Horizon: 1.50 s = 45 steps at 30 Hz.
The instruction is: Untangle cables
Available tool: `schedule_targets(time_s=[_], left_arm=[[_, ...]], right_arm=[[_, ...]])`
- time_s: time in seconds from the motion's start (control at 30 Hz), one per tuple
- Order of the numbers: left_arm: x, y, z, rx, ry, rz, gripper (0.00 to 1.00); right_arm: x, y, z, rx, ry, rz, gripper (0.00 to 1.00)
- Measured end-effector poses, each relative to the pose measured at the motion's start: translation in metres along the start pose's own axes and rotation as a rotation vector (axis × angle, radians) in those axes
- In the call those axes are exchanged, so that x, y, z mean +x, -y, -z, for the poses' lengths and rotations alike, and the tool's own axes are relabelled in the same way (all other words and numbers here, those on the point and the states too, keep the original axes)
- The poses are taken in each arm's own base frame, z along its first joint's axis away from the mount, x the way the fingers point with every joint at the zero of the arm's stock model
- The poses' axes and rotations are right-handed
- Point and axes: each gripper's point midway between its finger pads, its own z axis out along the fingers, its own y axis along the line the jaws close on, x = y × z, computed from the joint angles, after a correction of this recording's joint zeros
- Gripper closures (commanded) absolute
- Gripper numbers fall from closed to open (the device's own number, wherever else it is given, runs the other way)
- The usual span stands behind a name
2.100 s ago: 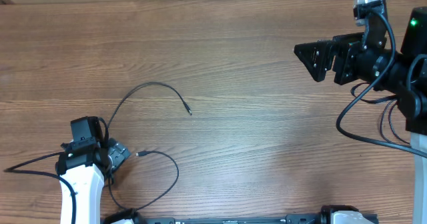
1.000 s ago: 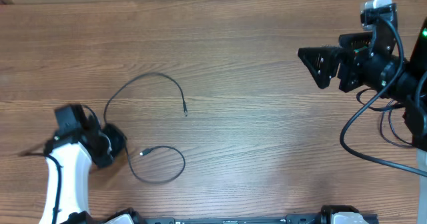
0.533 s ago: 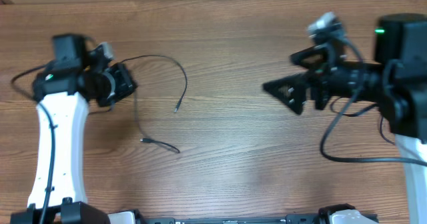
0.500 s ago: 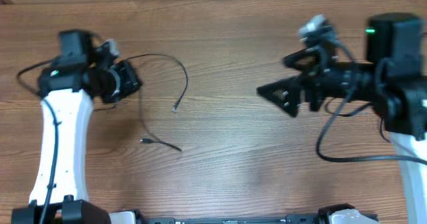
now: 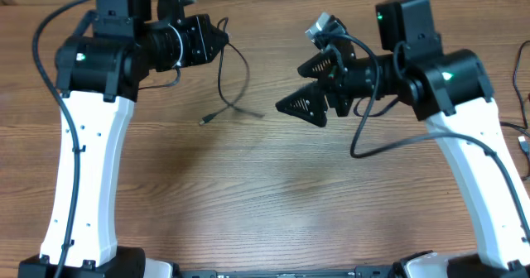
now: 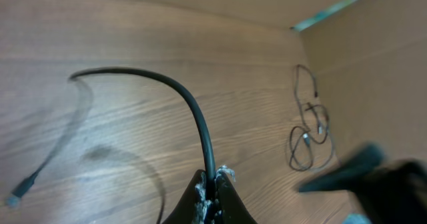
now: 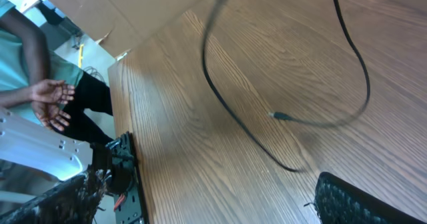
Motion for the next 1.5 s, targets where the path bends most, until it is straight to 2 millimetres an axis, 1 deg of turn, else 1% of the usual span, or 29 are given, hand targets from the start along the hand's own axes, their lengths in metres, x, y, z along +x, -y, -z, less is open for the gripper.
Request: schedule_targets(time_s=[0.07, 0.13, 0.27, 0.37, 0.47, 0.57, 0.63, 0.73, 0.83, 0.87, 0.93, 0.97, 1.0, 1.27, 1.5], left_arm=[[-0.006, 0.008, 0.006, 0.015, 0.022, -0.017, 0.96], [-0.011, 0.014, 0.011, 0.024, 0.039, -0.02, 0.96], [-0.021, 0.026, 0.019, 0.049, 0.073, -0.014, 0.96], [-0.022, 0.043, 0.022, 0.085, 0.079, -0.023, 0.96], [-0.021, 0.068, 0.023, 0.141, 0.087, -0.066, 0.96], [-0.021, 0.096, 0.025, 0.204, 0.105, -0.116, 0.96], [-0.019, 0.108, 0.026, 0.23, 0.107, -0.132, 0.96], [-0.012, 0.115, 0.027, 0.241, 0.086, -0.134, 0.96], [-0.009, 0.113, 0.026, 0.233, 0.072, -0.123, 0.96], [-0.009, 0.113, 0.026, 0.233, 0.072, -0.122, 0.96], [-0.009, 0.113, 0.026, 0.233, 0.071, -0.121, 0.96], [-0.009, 0.113, 0.026, 0.233, 0.071, -0.122, 0.96], [-0.009, 0.113, 0.026, 0.234, 0.072, -0.122, 0.96], [-0.011, 0.114, 0.027, 0.237, 0.081, -0.128, 0.96], [-0.013, 0.117, 0.031, 0.24, 0.089, -0.134, 0.95]], right_arm=[[-0.006, 0.004, -0.006, -0.024, 0.022, 0.016, 0.0], [-0.012, 0.005, -0.007, -0.036, 0.042, 0.035, 0.0], [-0.038, -0.001, -0.006, -0.073, 0.142, 0.153, 0.0], [-0.051, -0.005, -0.005, -0.095, 0.193, 0.225, 0.0], [-0.053, -0.01, -0.008, -0.119, 0.2, 0.242, 0.0], [-0.052, -0.014, -0.018, -0.155, 0.192, 0.248, 0.0], [-0.052, -0.012, -0.028, -0.17, 0.189, 0.255, 0.0], [-0.053, -0.002, -0.041, -0.179, 0.193, 0.266, 0.0], [-0.057, 0.004, -0.043, -0.181, 0.215, 0.289, 0.02], [-0.06, 0.004, -0.042, -0.184, 0.225, 0.301, 0.14], [-0.064, 0.002, -0.041, -0.192, 0.244, 0.32, 0.47], [-0.066, 0.001, -0.04, -0.197, 0.25, 0.33, 0.74], [-0.066, -0.001, -0.04, -0.204, 0.251, 0.329, 0.96], [-0.065, -0.003, -0.039, -0.224, 0.249, 0.316, 0.96], [-0.065, 0.002, -0.035, -0.214, 0.254, 0.311, 0.96]])
